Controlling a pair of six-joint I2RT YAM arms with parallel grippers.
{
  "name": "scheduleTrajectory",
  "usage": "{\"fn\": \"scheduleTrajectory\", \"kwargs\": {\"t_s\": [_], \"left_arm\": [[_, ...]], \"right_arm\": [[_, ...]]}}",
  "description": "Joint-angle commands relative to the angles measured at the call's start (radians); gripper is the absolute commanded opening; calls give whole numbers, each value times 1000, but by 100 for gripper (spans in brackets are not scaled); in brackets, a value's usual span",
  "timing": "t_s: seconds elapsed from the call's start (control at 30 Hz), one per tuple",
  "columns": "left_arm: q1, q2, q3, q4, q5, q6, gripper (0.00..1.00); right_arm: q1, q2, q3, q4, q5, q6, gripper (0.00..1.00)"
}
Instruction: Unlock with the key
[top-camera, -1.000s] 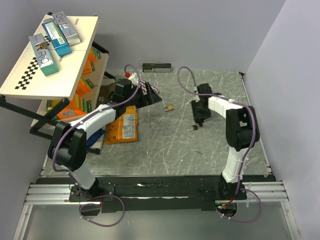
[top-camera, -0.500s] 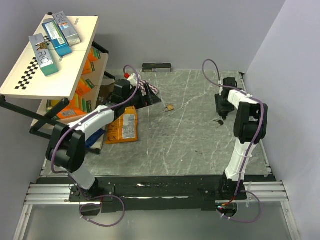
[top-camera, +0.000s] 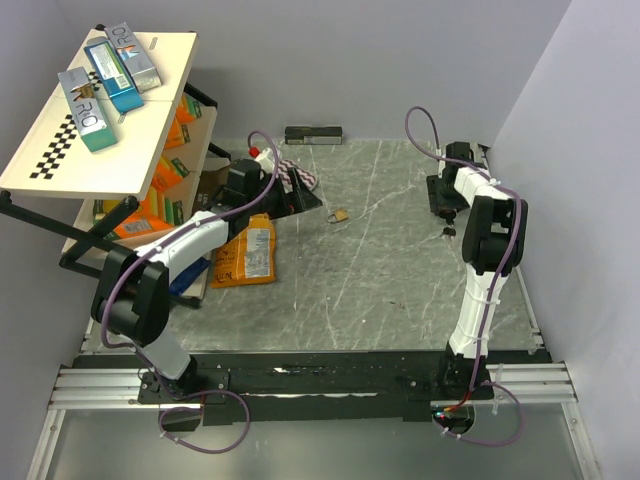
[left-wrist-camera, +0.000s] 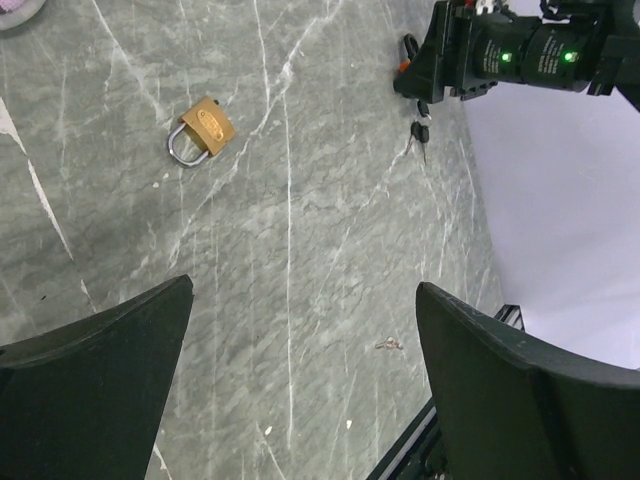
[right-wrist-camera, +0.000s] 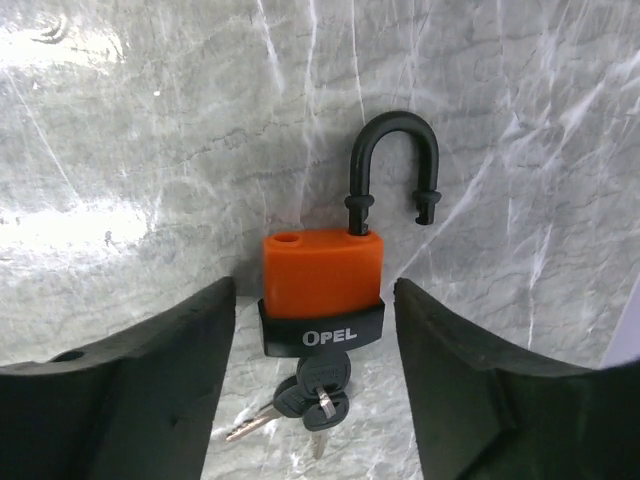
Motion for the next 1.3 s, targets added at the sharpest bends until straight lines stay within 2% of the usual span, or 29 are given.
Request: {"fn": "scheduleTrajectory", "kwargs": {"t_s": [0.0,0.03,0.13,0.37,0.53,0.67,0.77,0.87,0.93,1.03,1.27], "left_arm": [[4,-61,17,7,13,29,98],[4,-64,15,9,14,29,99],[4,-75,7,12,22,31,99],[4,-107,6,-23,-1,57,99],[4,-119,11,-20,5,52,99],[4,-119,30,-40,-7,54,100],[4,-112,59,-103,-7,68,99],[4,-122,70,-150,0,86,99],[4,-128,57,-161,10,98,99],[4,-138,44,-178,28,115,99],[4,-141,55,-227,59,157,99]], "right_arm": [[2,-46,20,-20,12,-8,79],[2,-57,19,-18,15,-7,84],[2,-83,17,-14,12,4,89],[45,-227,8,-27,-35,41,91],[143,-431,-103,-86,-155,175,87],[290,-586,-336,-130,-163,222,85],[417,-669,-491,-179,-155,317,81],[492,-765,-650,-152,-210,407,79],[511,-804,-744,-121,-245,456,76],[537,-841,-821,-116,-213,492,71],[560,-807,-855,-121,-111,524,59]]}}
